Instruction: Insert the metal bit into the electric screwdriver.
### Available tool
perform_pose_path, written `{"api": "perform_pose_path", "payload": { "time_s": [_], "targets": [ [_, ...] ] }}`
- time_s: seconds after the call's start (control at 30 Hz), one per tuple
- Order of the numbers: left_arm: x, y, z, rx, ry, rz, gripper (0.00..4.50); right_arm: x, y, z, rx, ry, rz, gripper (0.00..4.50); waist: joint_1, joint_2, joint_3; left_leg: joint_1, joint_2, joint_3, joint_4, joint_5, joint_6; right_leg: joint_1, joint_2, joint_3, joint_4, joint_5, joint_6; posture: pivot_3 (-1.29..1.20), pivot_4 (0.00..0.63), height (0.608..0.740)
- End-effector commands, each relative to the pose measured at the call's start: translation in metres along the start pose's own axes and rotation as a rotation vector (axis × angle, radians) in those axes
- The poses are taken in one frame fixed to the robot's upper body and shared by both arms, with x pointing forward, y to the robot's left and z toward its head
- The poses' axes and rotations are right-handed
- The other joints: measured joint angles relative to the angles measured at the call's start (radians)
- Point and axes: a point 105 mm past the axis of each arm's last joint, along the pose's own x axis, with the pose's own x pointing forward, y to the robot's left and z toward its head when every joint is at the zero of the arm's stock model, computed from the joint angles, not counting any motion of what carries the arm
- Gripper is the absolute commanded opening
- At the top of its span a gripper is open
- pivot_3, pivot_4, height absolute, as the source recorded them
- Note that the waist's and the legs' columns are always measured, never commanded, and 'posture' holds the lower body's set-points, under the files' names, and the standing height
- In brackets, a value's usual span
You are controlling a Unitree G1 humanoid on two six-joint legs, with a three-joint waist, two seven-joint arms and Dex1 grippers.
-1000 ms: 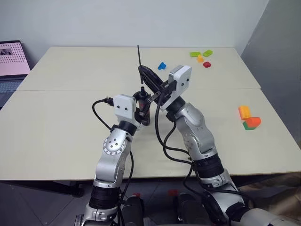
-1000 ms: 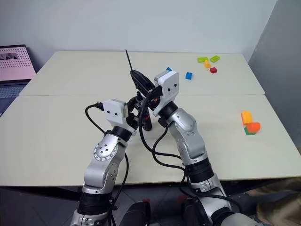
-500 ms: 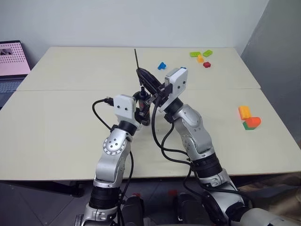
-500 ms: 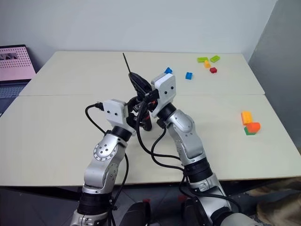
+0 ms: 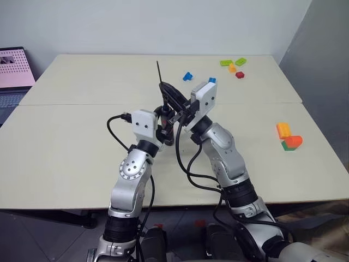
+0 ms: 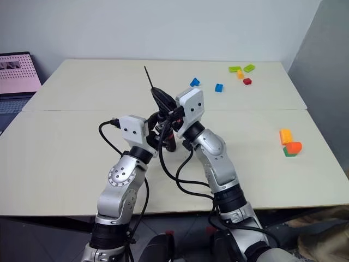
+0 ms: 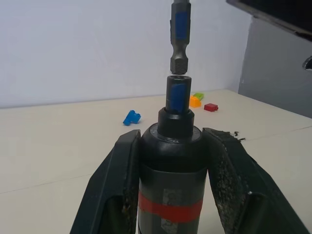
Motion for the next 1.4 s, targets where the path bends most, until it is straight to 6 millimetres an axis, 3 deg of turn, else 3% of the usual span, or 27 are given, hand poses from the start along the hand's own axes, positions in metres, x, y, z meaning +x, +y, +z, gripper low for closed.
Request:
{"api": "perform_pose_path", "payload": {
  "time_s": [0.03, 0.27, 0.6, 1.4],
  "targets": [
    [-0.001, 0.002, 0.007, 0.012, -0.028, 0.012, 1.62, 0.001, 0.004, 0.011, -0.02, -0.043, 0.009, 0.0, 0.0, 0.0, 0.0, 0.0, 0.0, 0.0, 0.0, 0.0, 0.0, 0.0, 0.0, 0.0, 0.0, 0.0, 0.0, 0.0, 0.15, 0.74],
    [-0.001, 0.002, 0.007, 0.012, -0.028, 0.01, 1.62, 0.0, 0.003, 0.008, -0.019, -0.034, -0.008, 0.0, 0.0, 0.0, 0.0, 0.0, 0.0, 0.0, 0.0, 0.0, 0.0, 0.0, 0.0, 0.0, 0.0, 0.0, 0.0, 0.0, 0.15, 0.74],
    [-0.001, 0.001, 0.006, 0.012, -0.024, 0.005, 1.62, 0.005, 0.002, 0.025, -0.018, -0.096, -0.023, 0.0, 0.0, 0.0, 0.0, 0.0, 0.0, 0.0, 0.0, 0.0, 0.0, 0.0, 0.0, 0.0, 0.0, -0.001, -0.002, 0.0, 0.15, 0.74],
    [-0.002, 0.001, 0.005, 0.012, -0.022, 0.003, 1.62, -0.002, 0.01, -0.006, -0.036, 0.048, 0.017, 0.0, 0.0, 0.0, 0.0, 0.0, 0.0, 0.0, 0.0, 0.0, 0.0, 0.0, 0.0, 0.0, 0.0, -0.003, -0.005, 0.0, 0.15, 0.74]
  ]
}}
